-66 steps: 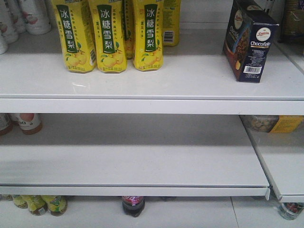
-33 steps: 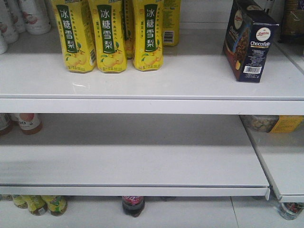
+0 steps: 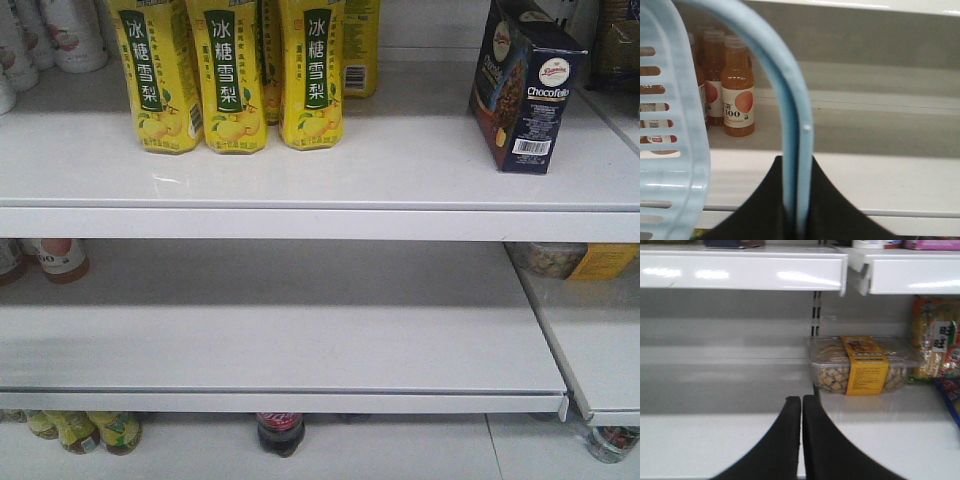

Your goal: Left arm holds basket, right arm returns cookies

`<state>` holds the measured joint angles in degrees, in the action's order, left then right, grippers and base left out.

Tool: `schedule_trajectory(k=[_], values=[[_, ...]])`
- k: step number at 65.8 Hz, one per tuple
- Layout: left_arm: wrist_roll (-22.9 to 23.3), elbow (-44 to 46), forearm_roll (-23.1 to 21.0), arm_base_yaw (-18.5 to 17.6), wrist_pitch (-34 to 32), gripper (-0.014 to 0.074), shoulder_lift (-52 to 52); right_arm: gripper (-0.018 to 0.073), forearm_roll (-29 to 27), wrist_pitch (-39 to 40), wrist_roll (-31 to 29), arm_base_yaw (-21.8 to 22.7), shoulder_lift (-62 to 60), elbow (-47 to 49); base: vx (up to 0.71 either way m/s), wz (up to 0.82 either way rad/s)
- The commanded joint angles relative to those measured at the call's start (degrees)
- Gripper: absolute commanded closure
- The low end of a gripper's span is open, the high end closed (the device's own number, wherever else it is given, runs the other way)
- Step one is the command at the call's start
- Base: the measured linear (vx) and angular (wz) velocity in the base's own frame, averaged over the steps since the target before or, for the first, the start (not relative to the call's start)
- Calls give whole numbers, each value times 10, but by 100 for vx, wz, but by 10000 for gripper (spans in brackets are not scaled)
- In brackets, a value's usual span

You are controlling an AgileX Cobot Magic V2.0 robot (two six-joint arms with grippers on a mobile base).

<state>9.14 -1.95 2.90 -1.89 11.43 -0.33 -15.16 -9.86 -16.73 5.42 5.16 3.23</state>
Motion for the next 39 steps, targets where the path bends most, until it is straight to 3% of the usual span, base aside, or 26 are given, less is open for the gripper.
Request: schedule_trajectory(k=[1, 13, 29, 34, 39], values=[[-5, -5, 11, 1, -60, 604, -13, 568, -36, 39, -13, 32, 5, 17, 0, 0], [-5, -5, 11, 1, -60, 604, -13, 568, 0, 60, -8, 30, 5, 5, 0, 0], [-5, -5, 11, 1, -60, 604, -13, 568, 198, 102, 216, 28, -43, -49, 0, 0], [-5, -5, 11, 1, -60, 604, -13, 568, 230, 90, 244, 21, -48, -49, 0, 0], [-5, -5, 11, 1, -60, 604, -13, 568, 235, 88, 234, -5, -49, -49, 0, 0]])
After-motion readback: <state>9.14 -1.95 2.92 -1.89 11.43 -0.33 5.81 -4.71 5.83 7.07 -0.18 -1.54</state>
